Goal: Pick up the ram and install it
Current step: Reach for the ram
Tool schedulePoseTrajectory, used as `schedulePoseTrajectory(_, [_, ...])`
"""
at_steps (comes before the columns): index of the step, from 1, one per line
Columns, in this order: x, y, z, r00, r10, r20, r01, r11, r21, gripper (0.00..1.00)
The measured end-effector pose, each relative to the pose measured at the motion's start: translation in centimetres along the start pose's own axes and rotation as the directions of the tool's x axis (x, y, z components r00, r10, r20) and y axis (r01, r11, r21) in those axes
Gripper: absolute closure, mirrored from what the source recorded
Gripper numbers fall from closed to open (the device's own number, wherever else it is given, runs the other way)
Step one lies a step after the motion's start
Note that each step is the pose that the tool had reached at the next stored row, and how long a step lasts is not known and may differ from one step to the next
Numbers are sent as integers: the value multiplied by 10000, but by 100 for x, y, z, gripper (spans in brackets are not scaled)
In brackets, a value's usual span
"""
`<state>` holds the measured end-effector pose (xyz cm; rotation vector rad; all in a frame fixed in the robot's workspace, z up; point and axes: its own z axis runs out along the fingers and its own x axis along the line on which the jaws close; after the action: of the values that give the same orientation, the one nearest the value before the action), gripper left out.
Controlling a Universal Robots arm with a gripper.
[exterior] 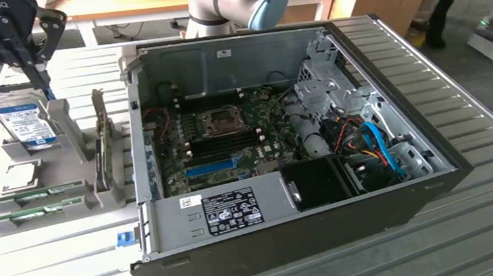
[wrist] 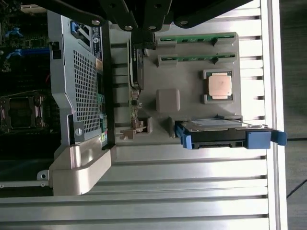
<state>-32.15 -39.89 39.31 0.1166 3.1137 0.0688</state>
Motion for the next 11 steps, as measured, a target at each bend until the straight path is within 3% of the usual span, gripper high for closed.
schedulePoseTrajectory(11, [187, -14, -5, 10000, 0, 0, 0, 10000, 0, 89])
